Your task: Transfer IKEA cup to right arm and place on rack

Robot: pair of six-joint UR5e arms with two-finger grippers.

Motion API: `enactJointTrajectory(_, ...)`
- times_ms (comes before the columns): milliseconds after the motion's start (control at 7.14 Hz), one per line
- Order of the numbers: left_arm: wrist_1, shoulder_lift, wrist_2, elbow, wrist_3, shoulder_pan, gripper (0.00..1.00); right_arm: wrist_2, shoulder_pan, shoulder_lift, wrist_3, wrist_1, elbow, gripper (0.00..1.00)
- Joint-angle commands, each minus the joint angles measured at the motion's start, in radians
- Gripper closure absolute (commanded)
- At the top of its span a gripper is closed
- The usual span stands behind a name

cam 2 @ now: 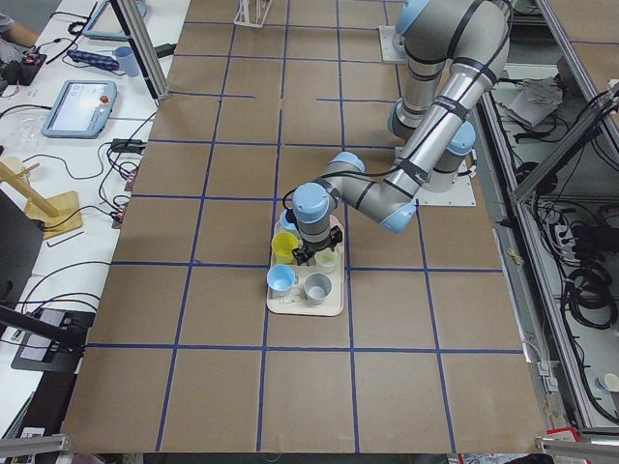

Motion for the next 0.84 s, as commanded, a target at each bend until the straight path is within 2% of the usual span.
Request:
enactJointTrajectory(0,0.003,-0.011,0.001,0.005,-0.001,-0.002,0.40,0.096,-0.038,0.027,-0.060,-0.020,0.041,0.00)
enactJointTrajectory(140,0.010,-0.011,0.001,0.007,-0.002,-0.003,0.68,0.129,-0.090,0.024,-0.089,-0.017,0.079,0.00)
enactJointTrajectory(280,0.020,-0.011,0.001,0.007,-0.004,-0.003,0.83,0.236,-0.103,0.025,-0.089,-0.020,0.102,0.00)
enactJointTrajectory(420,0.023,-0.011,0.001,0.007,-0.005,-0.003,0.92,0.255,-0.103,0.023,-0.088,-0.059,0.104,0.00)
enactJointTrajectory(560,0.024,-0.011,0.001,0.008,-0.005,-0.003,0.95,0.260,-0.103,0.027,-0.082,-0.099,0.113,0.00)
enactJointTrajectory(700,0.021,0.007,0.019,0.016,-0.013,-0.015,1.00,0.307,-0.100,0.028,-0.083,-0.101,0.134,0.00)
